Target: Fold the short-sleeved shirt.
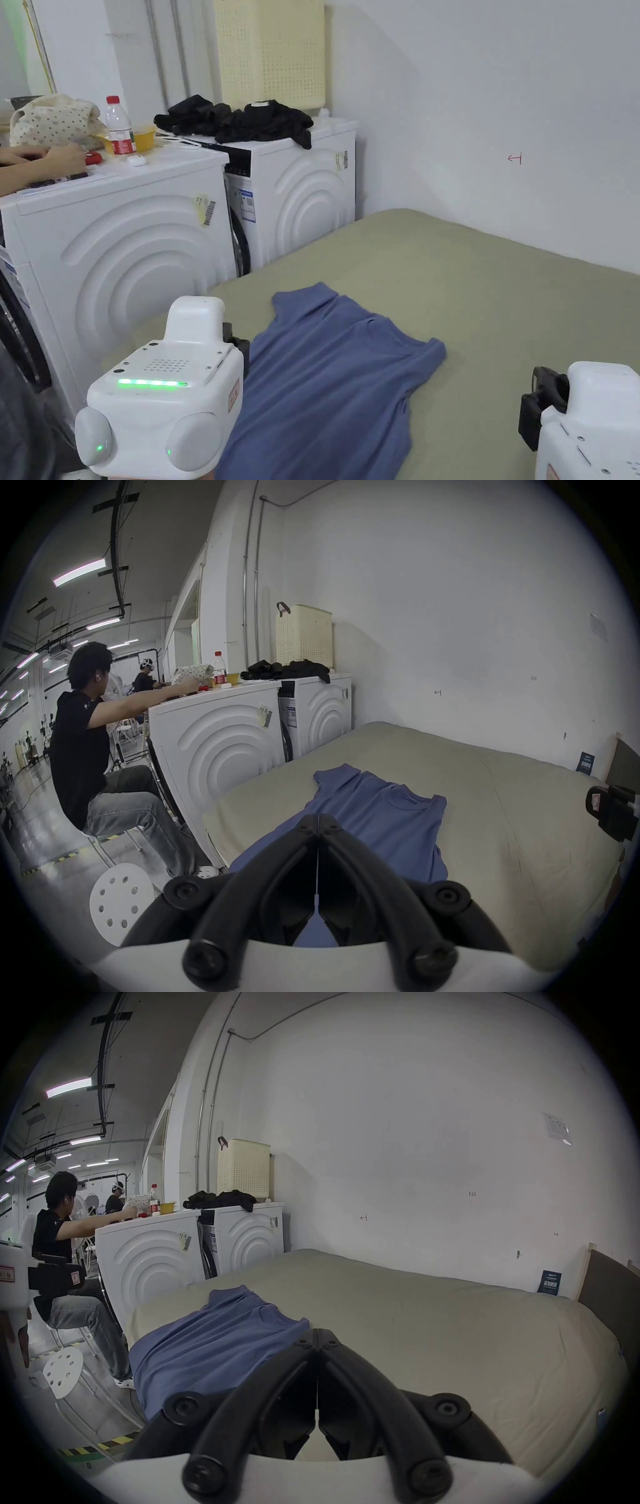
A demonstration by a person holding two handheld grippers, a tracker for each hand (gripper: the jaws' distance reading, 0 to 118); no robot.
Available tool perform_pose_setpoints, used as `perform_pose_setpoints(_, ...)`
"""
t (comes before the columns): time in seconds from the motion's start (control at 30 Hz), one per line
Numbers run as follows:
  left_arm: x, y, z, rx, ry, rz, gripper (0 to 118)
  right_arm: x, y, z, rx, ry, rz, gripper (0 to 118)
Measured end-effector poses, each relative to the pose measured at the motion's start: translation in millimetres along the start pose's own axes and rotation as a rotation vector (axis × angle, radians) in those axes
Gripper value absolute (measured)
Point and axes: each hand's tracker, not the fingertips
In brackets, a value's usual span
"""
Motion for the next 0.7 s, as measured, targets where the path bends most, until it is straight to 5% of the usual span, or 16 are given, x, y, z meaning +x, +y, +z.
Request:
perform_pose_setpoints(0.33, 52.8, -9.5, -121.8, -0.204, -0.157, -0.091, 0, 15.7, -26.8, -27.7, -0.084, -0.011, -0.003, 2)
perform_pose_setpoints(0.47, 85.4, -24.6, -202.3, -0.314, -0.208, -0.102, 11, 23.7, -45.8, -45.2, -0.142, -0.002, -0.021, 3)
perform_pose_setpoints(0.5, 92.6, -29.1, -224.8, -0.358, -0.230, -0.100, 23, 25.6, -51.4, -50.4, -0.160, 0.000, -0.029, 3)
perform_pose_setpoints(0.53, 98.8, -34.1, -248.1, -0.418, -0.255, -0.092, 51, 27.4, -56.9, -55.5, -0.179, -0.001, -0.038, 3)
perform_pose_setpoints(0.57, 104.3, -40.1, -269.1, -0.488, -0.282, -0.092, 97, 29.5, -62.0, -60.0, -0.195, 0.007, -0.042, 3)
perform_pose_setpoints(0.6, 112.0, -49.3, -290.0, -0.568, -0.312, -0.085, 118, 31.6, -68.2, -65.0, -0.211, 0.005, -0.049, 3)
perform_pose_setpoints(0.7, 123.5, -64.7, -328.7, -0.650, -0.313, -0.081, 118, 37.5, -85.6, -76.8, -0.267, 0.017, -0.066, 3)
